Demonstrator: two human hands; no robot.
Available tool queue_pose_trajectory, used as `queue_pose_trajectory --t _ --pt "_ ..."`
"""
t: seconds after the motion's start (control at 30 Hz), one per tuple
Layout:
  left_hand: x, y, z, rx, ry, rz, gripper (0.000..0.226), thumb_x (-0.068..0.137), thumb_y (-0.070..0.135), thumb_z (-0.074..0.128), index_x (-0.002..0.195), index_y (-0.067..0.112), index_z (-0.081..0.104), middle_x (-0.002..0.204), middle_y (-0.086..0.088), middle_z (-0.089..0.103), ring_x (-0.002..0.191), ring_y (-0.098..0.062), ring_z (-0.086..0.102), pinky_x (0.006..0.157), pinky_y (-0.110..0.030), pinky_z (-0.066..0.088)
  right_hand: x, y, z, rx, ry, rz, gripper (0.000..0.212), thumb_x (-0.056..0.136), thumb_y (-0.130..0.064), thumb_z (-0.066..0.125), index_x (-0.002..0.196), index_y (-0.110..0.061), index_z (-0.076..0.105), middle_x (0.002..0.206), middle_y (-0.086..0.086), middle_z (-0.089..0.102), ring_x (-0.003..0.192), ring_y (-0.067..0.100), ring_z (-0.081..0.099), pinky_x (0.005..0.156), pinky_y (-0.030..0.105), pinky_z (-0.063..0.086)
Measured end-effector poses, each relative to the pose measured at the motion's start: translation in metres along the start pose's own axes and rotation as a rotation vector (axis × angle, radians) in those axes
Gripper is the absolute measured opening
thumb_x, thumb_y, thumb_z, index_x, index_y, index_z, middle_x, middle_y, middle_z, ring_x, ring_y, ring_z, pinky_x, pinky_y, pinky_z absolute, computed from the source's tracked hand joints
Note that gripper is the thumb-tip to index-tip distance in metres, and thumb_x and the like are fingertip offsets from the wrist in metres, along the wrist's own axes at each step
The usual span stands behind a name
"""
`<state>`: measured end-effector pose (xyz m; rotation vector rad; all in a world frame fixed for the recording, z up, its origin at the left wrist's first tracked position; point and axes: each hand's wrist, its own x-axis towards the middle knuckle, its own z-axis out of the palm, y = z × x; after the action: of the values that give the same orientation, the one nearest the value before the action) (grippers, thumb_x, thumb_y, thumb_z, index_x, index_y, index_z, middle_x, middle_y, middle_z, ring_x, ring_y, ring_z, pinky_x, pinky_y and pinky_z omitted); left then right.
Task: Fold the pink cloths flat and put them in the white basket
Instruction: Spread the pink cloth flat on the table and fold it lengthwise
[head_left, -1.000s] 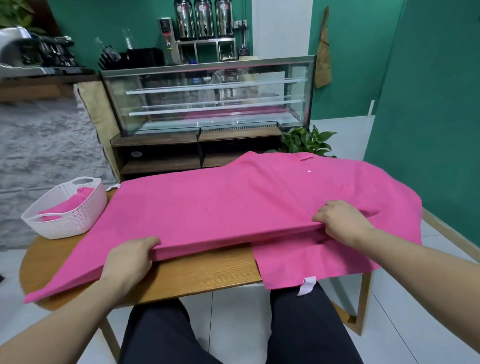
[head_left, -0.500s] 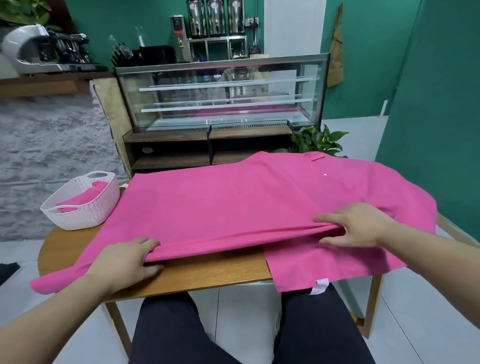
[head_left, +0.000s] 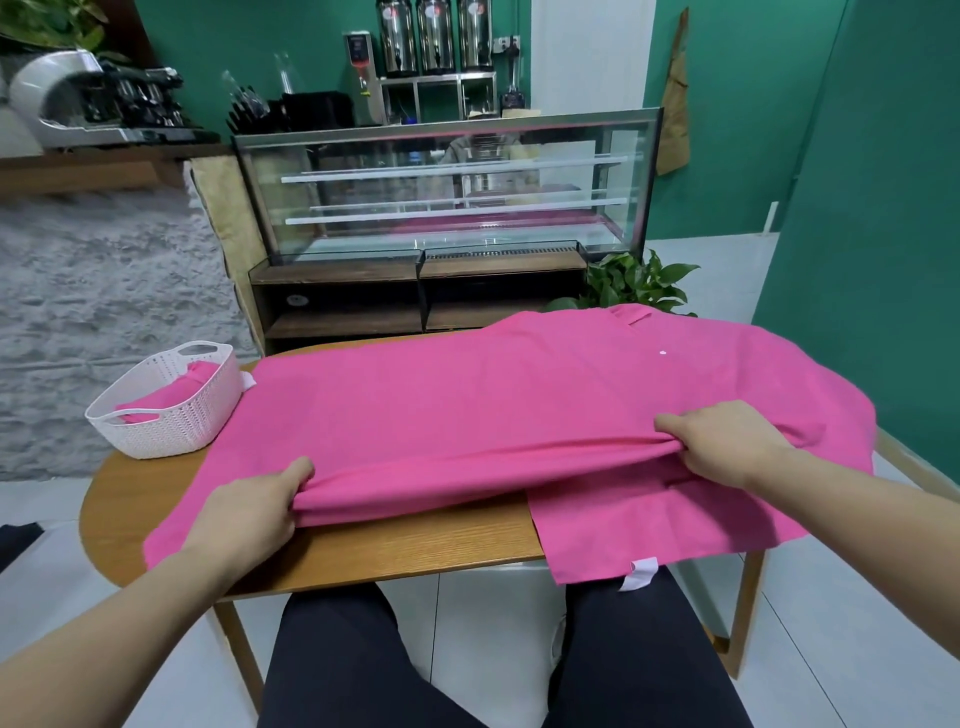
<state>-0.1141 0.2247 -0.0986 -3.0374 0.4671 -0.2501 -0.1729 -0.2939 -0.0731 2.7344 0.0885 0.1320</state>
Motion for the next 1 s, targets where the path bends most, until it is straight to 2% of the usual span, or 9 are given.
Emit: queue_pose_trajectory --t 0.1,0.2,0.3,0.4,0.5,0.7,0.87,0.93,1.0 --pt "-0.004 -0.005 0.000 -0.007 -0.008 0.107 0.042 0.085 0.051 0.039 0.123 0.035 0.046 0.098 0.008 0.070 0.091 -0.025 0.066 0.072 -0.034 0.050 0.000 0.003 0.002 -0.014 0.025 -0.019 0.028 0.089 -0.032 0.043 0.117 -0.031 0.047 0.092 -0.006 0.068 0.087 0.022 0.065 0.066 0.030 0.044" --pt "-0.006 -0.011 0.002 0.017 -0.095 0.148 0.074 0.076 0.086 0.036 0.133 0.040 0.047 0.121 0.018 0.063 0.104 -0.016 0.065 0.082 -0.032 0.051 -0.005 0.004 0.006 0.008 0.094 -0.111 0.047 0.086 -0.056 0.035 0.129 -0.041 0.046 0.096 -0.009 0.069 0.091 0.017 0.066 0.070 0.029 0.045" --pt "0.001 -0.012 0.006 0.124 -0.191 0.173 0.042 0.082 0.063 0.054 0.111 0.033 0.059 0.116 0.014 0.051 0.102 -0.012 0.060 0.080 -0.032 0.051 -0.007 0.004 0.010 0.082 0.117 -0.191 0.067 0.076 -0.079 0.026 0.135 -0.053 0.044 0.090 -0.012 0.068 0.089 0.011 0.065 0.065 0.028 0.037" --pt "0.003 -0.011 0.011 -0.085 -0.087 0.167 0.013 0.083 0.023 0.061 0.094 0.026 0.067 0.108 0.011 0.060 0.098 -0.018 0.061 0.078 -0.031 0.050 -0.003 0.002 0.009 -0.036 0.039 -0.210 0.045 0.087 -0.057 0.041 0.128 -0.044 0.054 0.099 -0.010 0.067 0.099 0.015 0.063 0.072 0.028 0.046" --pt "0.003 -0.007 0.007 -0.184 -0.107 0.026 0.020 0.075 0.004 0.052 0.074 0.024 0.049 0.073 0.003 0.063 0.077 -0.026 0.061 0.066 -0.035 0.047 0.000 -0.002 0.005 -0.122 -0.009 -0.171 0.029 0.091 -0.044 0.045 0.110 -0.030 0.062 0.102 -0.008 0.066 0.105 0.018 0.059 0.080 0.030 0.051" --pt "0.010 -0.002 0.003 -0.101 -0.148 0.019 0.011 0.081 0.021 0.055 0.082 0.025 0.045 0.073 0.004 0.060 0.076 -0.022 0.059 0.066 -0.036 0.048 -0.004 -0.001 -0.005 -0.092 -0.097 -0.118 0.024 0.091 -0.053 0.044 0.088 -0.032 0.054 0.095 -0.004 0.070 0.093 0.021 0.066 0.075 0.029 0.049" --pt "0.011 0.003 -0.003 -0.118 -0.271 0.021 0.011 0.078 0.025 0.052 0.085 0.025 0.044 0.079 0.002 0.063 0.078 -0.020 0.060 0.072 -0.037 0.051 -0.005 0.005 -0.006 -0.012 -0.193 -0.093 0.034 0.087 -0.058 0.043 0.105 -0.036 0.062 0.095 -0.008 0.070 0.092 0.019 0.066 0.073 0.028 0.048" --pt "0.011 0.007 -0.006 -0.149 -0.287 0.036 0.017 0.080 0.041 0.052 0.085 0.027 0.043 0.079 0.004 0.063 0.077 -0.017 0.059 0.072 -0.035 0.050 -0.005 0.006 -0.008 0.003 -0.246 -0.067 0.034 0.086 -0.060 0.043 0.089 -0.031 0.061 0.084 -0.008 0.064 0.084 0.020 0.063 0.077 0.030 0.052" --pt "0.010 0.011 -0.008 -0.172 -0.322 0.036 0.039 0.080 0.065 0.044 0.093 0.028 0.048 0.089 0.006 0.066 0.084 -0.015 0.061 0.079 -0.034 0.050 -0.003 0.005 -0.013 -0.008 -0.299 -0.042 0.038 0.086 -0.063 0.044 0.079 -0.028 0.057 0.077 -0.008 0.057 0.077 0.022 0.056 0.075 0.031 0.051"
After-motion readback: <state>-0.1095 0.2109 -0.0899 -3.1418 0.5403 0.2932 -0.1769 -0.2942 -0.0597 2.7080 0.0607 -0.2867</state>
